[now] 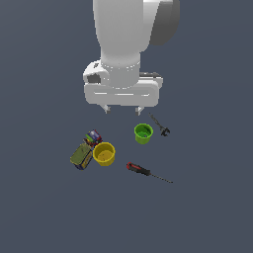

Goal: Pick up a designated object from a clutter of objects.

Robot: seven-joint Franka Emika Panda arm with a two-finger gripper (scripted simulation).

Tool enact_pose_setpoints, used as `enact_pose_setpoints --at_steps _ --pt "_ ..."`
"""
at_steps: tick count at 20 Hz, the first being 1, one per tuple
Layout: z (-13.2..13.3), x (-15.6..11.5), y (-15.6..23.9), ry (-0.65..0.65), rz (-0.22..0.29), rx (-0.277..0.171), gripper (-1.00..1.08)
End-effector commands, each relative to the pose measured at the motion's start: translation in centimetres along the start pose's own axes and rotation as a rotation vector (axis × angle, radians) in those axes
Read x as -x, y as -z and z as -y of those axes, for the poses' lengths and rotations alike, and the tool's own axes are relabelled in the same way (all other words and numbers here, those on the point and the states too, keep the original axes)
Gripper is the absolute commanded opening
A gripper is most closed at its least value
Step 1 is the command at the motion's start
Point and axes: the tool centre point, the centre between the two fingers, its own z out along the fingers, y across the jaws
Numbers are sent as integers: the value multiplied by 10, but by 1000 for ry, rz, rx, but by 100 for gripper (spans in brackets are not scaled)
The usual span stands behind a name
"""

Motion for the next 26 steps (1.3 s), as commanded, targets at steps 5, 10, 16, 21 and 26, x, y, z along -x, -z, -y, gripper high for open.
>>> enact_pose_setpoints --at_steps 5,10,16,21,26 --pt "-27 -16 -31 -53 4 -10 100" --pt "-63 -31 -71 -120 7 -17 100" --pt "-120 -43 -132 -218 10 -13 100" --pt "-158 -44 -171 -279 12 -3 100" --pt "-182 -42 -196 -316 13 6 100"
